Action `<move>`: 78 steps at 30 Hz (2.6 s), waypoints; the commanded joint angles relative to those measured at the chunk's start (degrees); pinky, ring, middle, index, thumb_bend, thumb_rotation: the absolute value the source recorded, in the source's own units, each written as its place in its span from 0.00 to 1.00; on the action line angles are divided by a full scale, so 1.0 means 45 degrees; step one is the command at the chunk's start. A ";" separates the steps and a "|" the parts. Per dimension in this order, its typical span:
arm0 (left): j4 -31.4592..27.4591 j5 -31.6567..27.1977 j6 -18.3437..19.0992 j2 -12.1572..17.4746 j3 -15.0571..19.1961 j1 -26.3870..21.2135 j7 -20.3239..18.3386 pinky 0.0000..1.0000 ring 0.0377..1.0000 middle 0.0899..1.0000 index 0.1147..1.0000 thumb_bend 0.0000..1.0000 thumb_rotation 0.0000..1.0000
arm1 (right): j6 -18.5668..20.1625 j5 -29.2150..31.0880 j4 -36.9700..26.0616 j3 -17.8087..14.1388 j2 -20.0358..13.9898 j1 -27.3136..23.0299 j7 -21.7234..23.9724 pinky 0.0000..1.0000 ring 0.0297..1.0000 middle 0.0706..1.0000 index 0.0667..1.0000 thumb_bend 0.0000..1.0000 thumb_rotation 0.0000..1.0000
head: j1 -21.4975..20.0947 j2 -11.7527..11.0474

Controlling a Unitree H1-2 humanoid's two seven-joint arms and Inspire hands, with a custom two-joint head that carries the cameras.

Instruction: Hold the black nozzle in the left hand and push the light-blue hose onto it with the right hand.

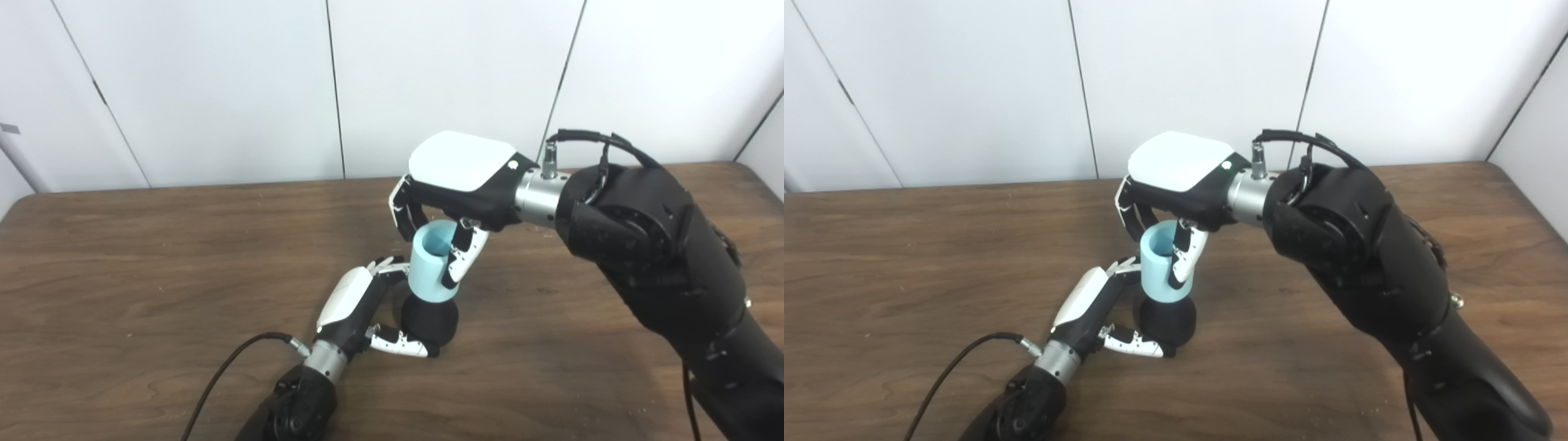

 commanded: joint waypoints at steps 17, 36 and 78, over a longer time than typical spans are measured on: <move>0.0422 0.0474 0.0485 0.0279 -0.0135 0.0534 -0.0411 1.00 0.94 0.79 0.42 0.52 0.07 | -0.0207 -0.0160 0.0090 0.0080 -0.0052 -0.0127 -0.0283 0.09 0.17 0.43 0.45 0.53 0.00 | -0.0033 0.0027; 0.0371 0.0500 0.0443 0.0314 -0.0155 0.0570 -0.0401 1.00 0.94 0.79 0.42 0.52 0.07 | -0.1701 -0.0044 -0.0146 -0.0693 -0.0358 0.0036 -0.1599 0.97 0.90 0.87 0.74 1.00 0.40 | -0.0030 0.0046; 0.0310 0.0500 0.0587 0.0263 -0.0163 0.0551 -0.0471 1.00 0.94 0.79 0.42 0.52 0.07 | -0.7957 0.3733 0.1696 -0.2220 -0.1795 0.2777 -0.5661 1.00 1.00 1.00 1.00 1.00 0.66 | 0.0049 0.0118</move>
